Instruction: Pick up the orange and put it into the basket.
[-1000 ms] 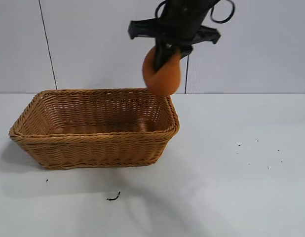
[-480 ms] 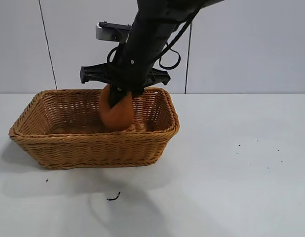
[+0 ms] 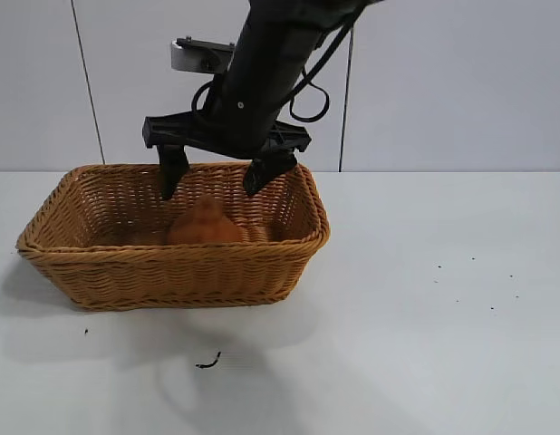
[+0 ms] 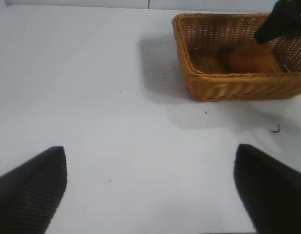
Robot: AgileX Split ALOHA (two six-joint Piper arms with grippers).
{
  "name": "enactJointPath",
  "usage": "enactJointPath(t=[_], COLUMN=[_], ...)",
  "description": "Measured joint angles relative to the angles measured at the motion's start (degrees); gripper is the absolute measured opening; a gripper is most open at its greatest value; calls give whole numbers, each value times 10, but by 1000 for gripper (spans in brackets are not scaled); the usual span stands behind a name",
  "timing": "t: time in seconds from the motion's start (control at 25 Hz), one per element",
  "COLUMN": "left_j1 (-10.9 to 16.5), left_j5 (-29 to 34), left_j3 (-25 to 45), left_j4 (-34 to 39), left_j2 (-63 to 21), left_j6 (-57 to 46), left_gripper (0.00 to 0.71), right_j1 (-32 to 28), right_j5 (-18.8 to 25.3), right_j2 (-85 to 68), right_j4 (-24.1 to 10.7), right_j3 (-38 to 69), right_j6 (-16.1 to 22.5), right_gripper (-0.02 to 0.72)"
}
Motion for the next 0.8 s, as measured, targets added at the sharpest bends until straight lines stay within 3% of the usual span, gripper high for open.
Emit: enactJointPath(t=[0.12, 0.32, 0.4, 0.64, 0.8], left_j1=[0, 0, 0, 0, 0], left_j5=[0, 0, 0, 0, 0], left_j3=[0, 0, 0, 0, 0], left_j4=[0, 0, 0, 0, 0], left_j2=[0, 0, 0, 0, 0], left_j6=[0, 0, 0, 0, 0], left_gripper=[666, 666, 666, 666, 666], right_j1=[-17, -68, -101, -219, -290], right_j5=[63, 139, 160, 185, 205], right_j2=[0, -1, -2, -2, -2], right_j4=[-19, -110, -131, -135, -111], right_j3=[-63, -121, -124, -124, -124], right_j6=[13, 34, 38, 39, 27], right_gripper=[692, 694, 694, 694, 694])
